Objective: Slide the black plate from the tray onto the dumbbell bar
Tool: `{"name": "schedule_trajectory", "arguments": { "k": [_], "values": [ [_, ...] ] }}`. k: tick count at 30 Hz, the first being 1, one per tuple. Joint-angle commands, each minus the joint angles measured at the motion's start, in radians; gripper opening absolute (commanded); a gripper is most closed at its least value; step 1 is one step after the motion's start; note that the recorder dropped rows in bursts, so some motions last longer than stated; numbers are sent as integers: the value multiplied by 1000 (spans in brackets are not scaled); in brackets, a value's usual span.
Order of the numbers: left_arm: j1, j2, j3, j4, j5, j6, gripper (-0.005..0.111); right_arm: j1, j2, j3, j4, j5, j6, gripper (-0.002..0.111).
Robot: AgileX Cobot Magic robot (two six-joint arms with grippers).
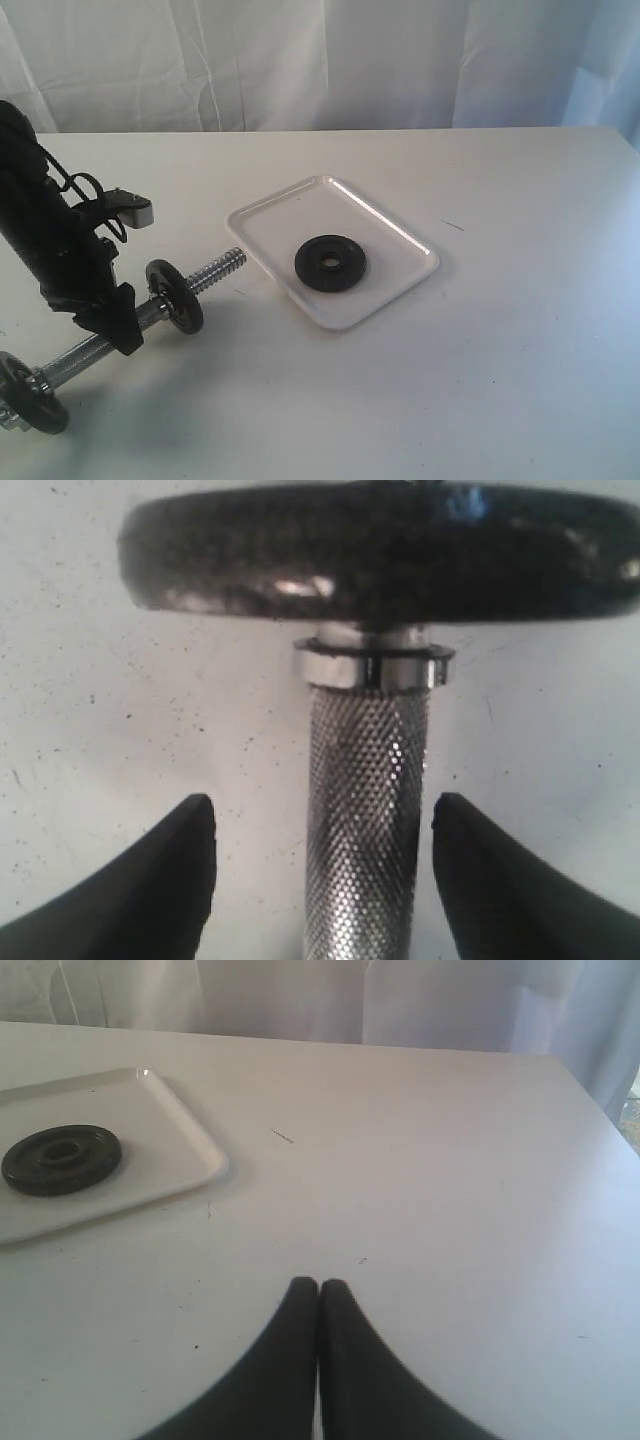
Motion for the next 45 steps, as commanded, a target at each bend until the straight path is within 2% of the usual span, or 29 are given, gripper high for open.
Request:
{"name": "schedule_trajectory", "arguments": {
  "k": [1, 6, 39, 43, 45],
  "values": [
    [-6, 10, 5, -17, 9, -9, 66, -3, -5, 1, 0, -16, 0, 0],
    [-6, 24, 5, -62, 9, -4, 66, -3, -5, 1, 0, -16, 0, 0],
    [-18, 50, 5, -78, 8, 3, 66, -3, -5, 1, 0, -16, 0, 0],
    [-18, 50, 5, -79, 3, 3, 59, -3, -5, 1, 0, -16, 0, 0],
    [-18, 50, 5, -81, 3, 3, 51, -3, -5, 1, 0, -16, 0, 0]
  ]
}}
